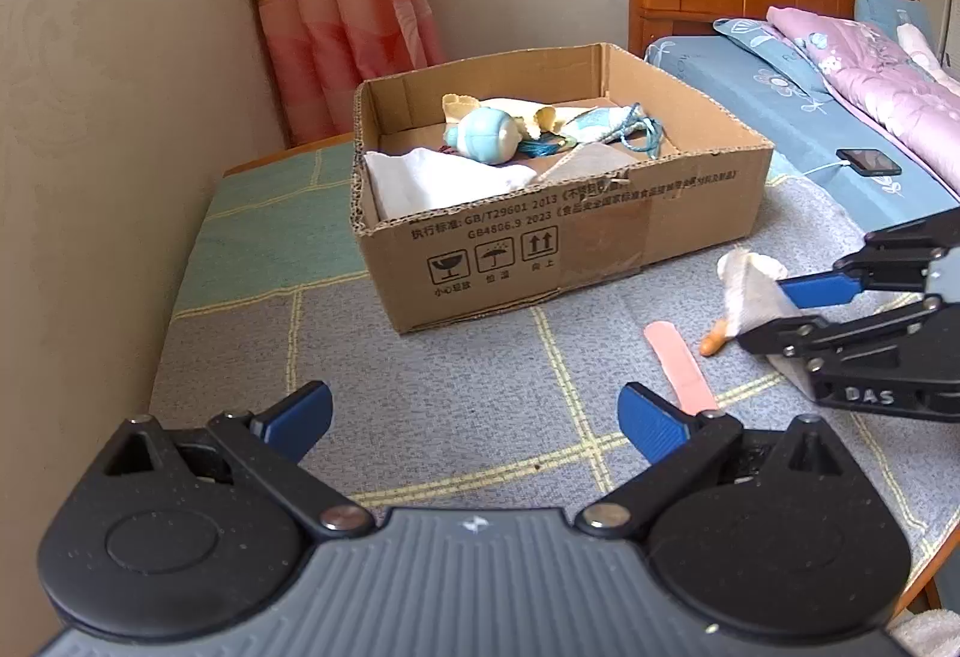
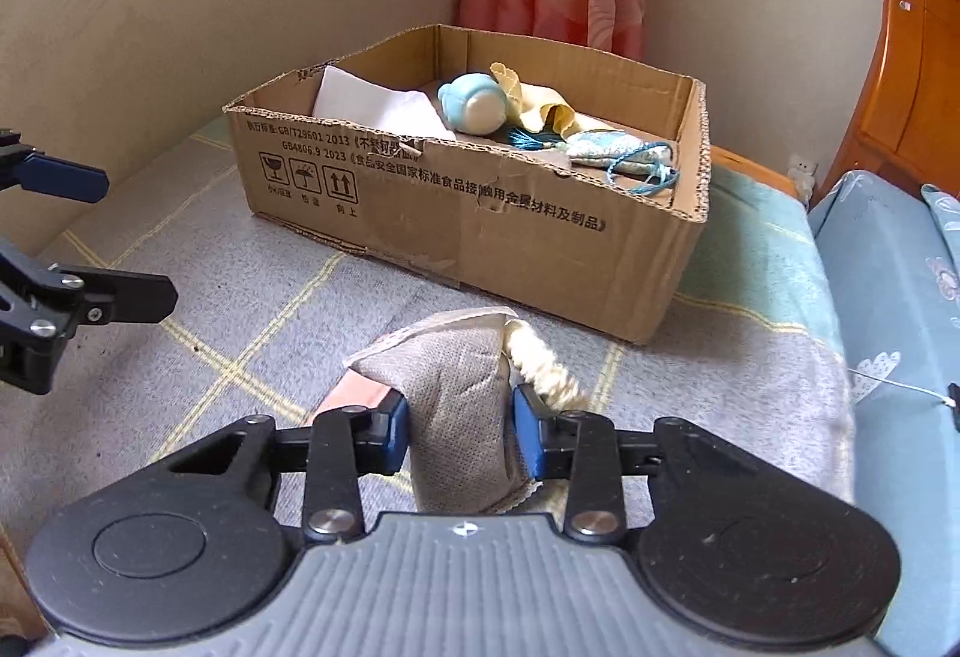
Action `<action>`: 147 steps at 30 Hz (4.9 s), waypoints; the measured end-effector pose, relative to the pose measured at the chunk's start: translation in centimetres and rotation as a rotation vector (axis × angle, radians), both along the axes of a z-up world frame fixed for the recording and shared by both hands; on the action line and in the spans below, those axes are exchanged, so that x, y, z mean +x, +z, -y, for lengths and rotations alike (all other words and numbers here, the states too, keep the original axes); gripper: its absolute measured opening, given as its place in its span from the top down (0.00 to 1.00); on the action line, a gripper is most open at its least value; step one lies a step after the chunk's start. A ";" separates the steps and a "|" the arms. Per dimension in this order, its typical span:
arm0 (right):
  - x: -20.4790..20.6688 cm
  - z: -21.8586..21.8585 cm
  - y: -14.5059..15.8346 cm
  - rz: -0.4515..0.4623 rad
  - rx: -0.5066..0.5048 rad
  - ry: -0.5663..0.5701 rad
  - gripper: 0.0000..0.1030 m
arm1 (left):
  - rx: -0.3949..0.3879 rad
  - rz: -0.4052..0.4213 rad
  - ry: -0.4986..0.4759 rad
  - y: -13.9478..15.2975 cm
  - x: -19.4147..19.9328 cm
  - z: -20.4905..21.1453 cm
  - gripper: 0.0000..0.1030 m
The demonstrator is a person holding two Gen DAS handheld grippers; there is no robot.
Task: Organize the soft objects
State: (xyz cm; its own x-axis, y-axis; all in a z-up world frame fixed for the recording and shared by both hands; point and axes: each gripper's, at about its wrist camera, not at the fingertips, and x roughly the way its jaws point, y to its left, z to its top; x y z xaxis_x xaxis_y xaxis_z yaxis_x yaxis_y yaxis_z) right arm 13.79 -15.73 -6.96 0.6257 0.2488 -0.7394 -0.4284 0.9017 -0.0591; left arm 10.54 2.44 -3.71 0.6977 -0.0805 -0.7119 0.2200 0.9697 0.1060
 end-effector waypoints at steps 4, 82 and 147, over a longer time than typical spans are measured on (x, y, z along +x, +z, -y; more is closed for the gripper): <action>-1.0 0.4 0.9 -0.005 -0.012 -0.005 0.69 | -0.003 -0.004 -0.015 -0.1 -0.1 0.4 0.02; 0.6 1.6 -2.5 -0.042 0.066 0.162 0.00 | -0.080 -0.104 -0.084 -4.2 2.9 3.9 0.83; -1.8 2.7 4.5 0.076 0.100 0.099 0.60 | -0.105 -0.014 -0.212 2.3 1.1 2.4 0.83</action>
State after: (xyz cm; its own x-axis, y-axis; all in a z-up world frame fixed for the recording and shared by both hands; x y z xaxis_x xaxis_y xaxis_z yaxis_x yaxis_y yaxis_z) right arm 11.96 -18.43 -2.50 0.6479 0.3818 -0.6592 -0.5128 0.8585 -0.0069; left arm 11.66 0.06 -1.44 0.6475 -0.2983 -0.7012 0.4208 0.9071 0.0027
